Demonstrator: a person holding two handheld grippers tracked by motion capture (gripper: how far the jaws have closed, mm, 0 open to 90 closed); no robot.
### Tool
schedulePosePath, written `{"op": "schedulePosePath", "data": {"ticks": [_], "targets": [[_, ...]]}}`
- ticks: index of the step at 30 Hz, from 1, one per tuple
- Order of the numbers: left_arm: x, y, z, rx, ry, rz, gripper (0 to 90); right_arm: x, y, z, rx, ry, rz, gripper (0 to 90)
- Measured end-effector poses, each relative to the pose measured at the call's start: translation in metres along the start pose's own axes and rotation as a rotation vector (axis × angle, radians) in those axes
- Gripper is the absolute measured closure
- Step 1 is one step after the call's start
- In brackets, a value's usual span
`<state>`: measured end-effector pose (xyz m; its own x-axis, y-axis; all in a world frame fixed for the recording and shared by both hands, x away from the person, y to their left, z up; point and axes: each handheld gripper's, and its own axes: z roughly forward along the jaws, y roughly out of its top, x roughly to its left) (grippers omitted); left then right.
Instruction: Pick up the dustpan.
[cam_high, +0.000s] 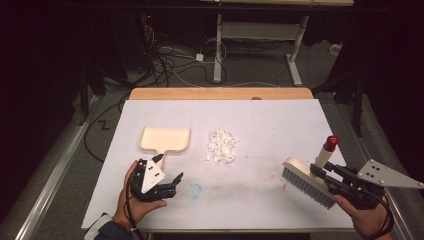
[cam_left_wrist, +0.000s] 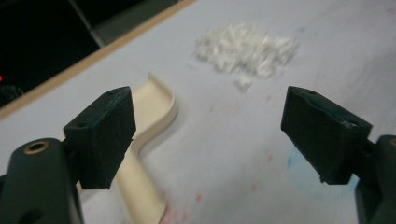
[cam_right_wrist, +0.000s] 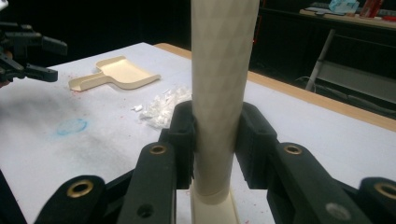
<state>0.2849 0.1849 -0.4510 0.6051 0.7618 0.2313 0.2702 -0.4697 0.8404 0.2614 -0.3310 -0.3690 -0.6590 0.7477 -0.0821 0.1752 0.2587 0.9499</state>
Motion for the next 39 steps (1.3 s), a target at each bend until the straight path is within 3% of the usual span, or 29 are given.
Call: {"op": "schedulePosePath", "data": {"ticks": [5,6,7,8,10,13,14,15,16,19,24,29,34,39], "targets": [[0.016,-0.012,-0.009,0.03,0.017,-0.17,22.5,0.001,-0.002,0.004,0.021,-0.009,-0.012,70.8],[0.019,-0.015,-0.009,0.045,0.004,-0.213,23.3,0.001,-0.002,0.005,0.023,-0.015,-0.019,70.8],[0.023,-0.018,-0.005,0.107,0.005,-0.265,23.4,0.002,-0.001,0.005,0.029,-0.018,-0.024,70.8],[0.023,-0.018,-0.005,0.107,0.005,-0.265,23.7,0.002,0.0,0.005,0.03,-0.02,-0.023,70.8],[0.027,-0.023,-0.003,0.137,-0.015,-0.305,24.3,0.002,0.001,0.005,0.032,-0.024,-0.028,70.8],[0.029,-0.02,0.004,0.178,-0.003,-0.332,24.7,0.002,0.001,0.006,0.031,-0.025,-0.028,70.8],[0.032,-0.016,0.012,0.225,0.027,-0.337,24.7,0.002,0.001,0.008,0.041,-0.024,-0.03,70.8],[0.032,-0.016,0.012,0.225,0.027,-0.337,24.6,0.002,0.001,0.008,0.041,-0.024,-0.03,70.8],[0.037,-0.012,0.023,0.273,0.073,-0.348,24.8,0.003,0.0,0.011,0.053,-0.027,-0.033,70.8],[0.045,-0.01,0.038,0.285,0.059,-0.384,26.0,0.003,-0.001,0.012,0.062,-0.03,-0.045,70.8],[0.053,-0.006,0.078,0.396,0.051,-0.384,30.8,0.002,-0.003,0.014,0.065,-0.03,-0.038,70.8],[0.06,-0.004,0.087,0.367,0.059,-0.397,39.2,0.0,-0.005,0.015,0.068,-0.032,-0.027,70.8],[0.067,-0.004,0.088,0.366,0.069,-0.404,62.6,0.001,-0.006,0.017,0.075,-0.023,-0.025,70.7],[0.068,-0.002,0.088,0.374,0.059,-0.371,63.2,0.001,-0.006,0.018,0.078,-0.016,-0.029,70.7]]}}
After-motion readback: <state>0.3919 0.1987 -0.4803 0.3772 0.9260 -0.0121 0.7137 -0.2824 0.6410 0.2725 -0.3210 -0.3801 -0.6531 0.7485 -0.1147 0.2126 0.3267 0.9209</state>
